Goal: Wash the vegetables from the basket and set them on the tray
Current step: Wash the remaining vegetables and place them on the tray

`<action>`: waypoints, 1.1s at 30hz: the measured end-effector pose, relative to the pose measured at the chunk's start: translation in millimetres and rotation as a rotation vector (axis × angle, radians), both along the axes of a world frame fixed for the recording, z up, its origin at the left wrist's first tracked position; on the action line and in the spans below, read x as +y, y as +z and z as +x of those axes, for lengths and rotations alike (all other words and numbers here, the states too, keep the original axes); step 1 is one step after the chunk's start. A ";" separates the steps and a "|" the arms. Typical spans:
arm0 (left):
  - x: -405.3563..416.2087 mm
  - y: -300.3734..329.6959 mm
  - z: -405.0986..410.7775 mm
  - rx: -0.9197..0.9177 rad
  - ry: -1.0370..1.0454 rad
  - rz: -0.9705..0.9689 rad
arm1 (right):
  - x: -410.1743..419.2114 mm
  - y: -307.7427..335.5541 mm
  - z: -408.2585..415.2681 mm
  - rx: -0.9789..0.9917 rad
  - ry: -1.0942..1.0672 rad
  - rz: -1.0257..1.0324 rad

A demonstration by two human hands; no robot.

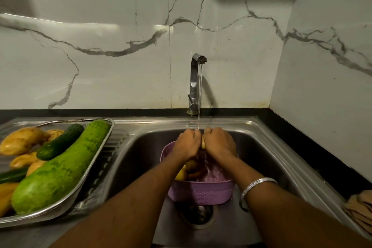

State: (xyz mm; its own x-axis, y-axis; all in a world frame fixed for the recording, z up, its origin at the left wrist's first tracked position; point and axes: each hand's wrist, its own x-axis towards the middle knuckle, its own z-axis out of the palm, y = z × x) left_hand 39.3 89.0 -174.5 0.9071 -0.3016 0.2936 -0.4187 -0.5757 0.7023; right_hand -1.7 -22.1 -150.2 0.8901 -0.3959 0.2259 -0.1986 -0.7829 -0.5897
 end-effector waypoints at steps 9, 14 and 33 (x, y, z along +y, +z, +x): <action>1.4 1.9 -3.3 0.275 0.149 -0.231 | 5.3 -1.2 -0.6 -0.135 0.071 -0.177; 4.5 11.4 -12.0 -0.288 0.216 0.027 | 8.5 0.0 19.5 0.018 -0.033 0.282; -2.7 9.3 -11.6 0.533 0.182 -0.386 | 7.4 -14.5 9.1 0.030 0.112 0.413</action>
State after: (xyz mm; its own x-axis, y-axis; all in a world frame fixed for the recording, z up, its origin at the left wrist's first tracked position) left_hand 27.7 86.3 -165.2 0.9839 -0.0943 -0.1519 0.1214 -0.2713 0.9548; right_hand 7.3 -14.6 -164.6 0.9364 -0.3485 0.0417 -0.1480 -0.4998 -0.8534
